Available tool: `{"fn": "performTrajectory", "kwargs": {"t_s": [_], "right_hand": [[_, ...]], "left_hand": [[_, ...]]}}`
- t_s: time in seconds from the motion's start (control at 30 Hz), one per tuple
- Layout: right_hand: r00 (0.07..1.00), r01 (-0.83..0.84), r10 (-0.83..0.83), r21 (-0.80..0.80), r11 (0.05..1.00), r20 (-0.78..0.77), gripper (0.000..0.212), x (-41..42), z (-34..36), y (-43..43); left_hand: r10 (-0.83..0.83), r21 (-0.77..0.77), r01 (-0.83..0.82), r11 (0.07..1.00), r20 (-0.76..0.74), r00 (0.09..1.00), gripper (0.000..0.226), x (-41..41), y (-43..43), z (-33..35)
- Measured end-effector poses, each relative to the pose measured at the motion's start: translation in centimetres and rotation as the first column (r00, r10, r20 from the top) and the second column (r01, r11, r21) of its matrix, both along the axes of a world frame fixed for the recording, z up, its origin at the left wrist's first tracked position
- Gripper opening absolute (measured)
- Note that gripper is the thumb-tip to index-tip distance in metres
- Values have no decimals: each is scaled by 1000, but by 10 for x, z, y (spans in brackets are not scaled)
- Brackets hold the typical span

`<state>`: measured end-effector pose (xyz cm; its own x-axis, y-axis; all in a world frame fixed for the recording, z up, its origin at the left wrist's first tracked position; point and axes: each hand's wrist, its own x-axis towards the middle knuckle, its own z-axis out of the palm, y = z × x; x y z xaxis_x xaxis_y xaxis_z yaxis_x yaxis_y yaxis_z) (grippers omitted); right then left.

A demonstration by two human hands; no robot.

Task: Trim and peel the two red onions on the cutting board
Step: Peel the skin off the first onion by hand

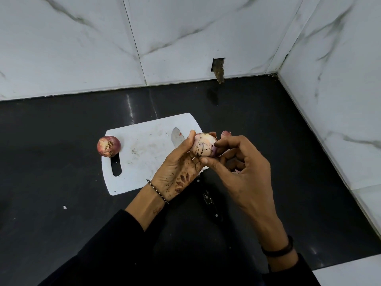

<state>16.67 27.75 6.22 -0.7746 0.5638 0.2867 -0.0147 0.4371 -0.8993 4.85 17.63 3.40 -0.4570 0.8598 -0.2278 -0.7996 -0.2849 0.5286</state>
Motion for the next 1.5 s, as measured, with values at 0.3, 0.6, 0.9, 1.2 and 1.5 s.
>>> {"fn": "performTrajectory", "kwargs": {"t_s": [0.3, 0.6, 0.9, 1.2, 1.5], "right_hand": [[1000, 3, -2, -64, 998, 9, 32, 4, 2, 0], [999, -20, 22, -73, 997, 30, 31, 5, 2, 2], [998, -2, 12, -151, 989, 66, 23, 7, -6, 0], [998, -17, 29, -182, 983, 64, 31, 7, 1, -1], [996, -50, 51, -11, 999, 78, 18, 3, -5, -3]], "left_hand": [[-13, 91, 32, 995, -193, 981, 75, -4, -3, -2], [-2, 117, 28, 993, -216, 976, 77, -4, -3, -6], [-13, 141, 40, 989, -181, 983, 71, -3, -3, -12], [-13, 131, 41, 991, -208, 978, 76, -4, -4, -12], [47, 74, -27, 997, -282, 958, 82, -5, -3, -10]]}}
